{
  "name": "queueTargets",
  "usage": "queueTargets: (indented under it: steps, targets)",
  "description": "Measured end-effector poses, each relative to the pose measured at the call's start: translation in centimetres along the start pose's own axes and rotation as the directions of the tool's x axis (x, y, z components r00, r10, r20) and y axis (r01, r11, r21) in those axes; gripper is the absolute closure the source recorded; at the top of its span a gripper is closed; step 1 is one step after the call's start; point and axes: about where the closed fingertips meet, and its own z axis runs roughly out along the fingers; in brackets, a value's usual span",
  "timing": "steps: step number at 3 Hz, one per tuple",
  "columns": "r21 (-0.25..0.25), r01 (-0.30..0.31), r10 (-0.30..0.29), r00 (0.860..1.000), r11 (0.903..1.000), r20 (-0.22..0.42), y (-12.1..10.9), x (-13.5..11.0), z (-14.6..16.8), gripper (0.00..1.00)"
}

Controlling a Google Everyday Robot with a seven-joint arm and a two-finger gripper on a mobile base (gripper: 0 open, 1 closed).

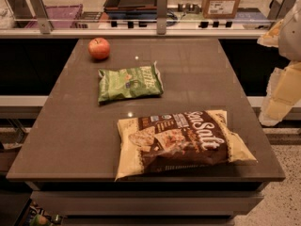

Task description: Pick apple

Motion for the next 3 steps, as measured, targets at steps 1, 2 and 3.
queueTargets:
  steps: [1,2,3]
  targets:
    - [0.000,0.000,0.000,1.000,1.0000,0.000,0.0,0.0,0.0,0.00]
    - [0.021,-0.009,0.009,1.000,0.9997,0.024,-0.4,-0.7,-0.3,0.00]
    - [0.069,-0.047,0.040,0.995,0.9965,0.094,-1.2,-1.7,-0.7,0.00]
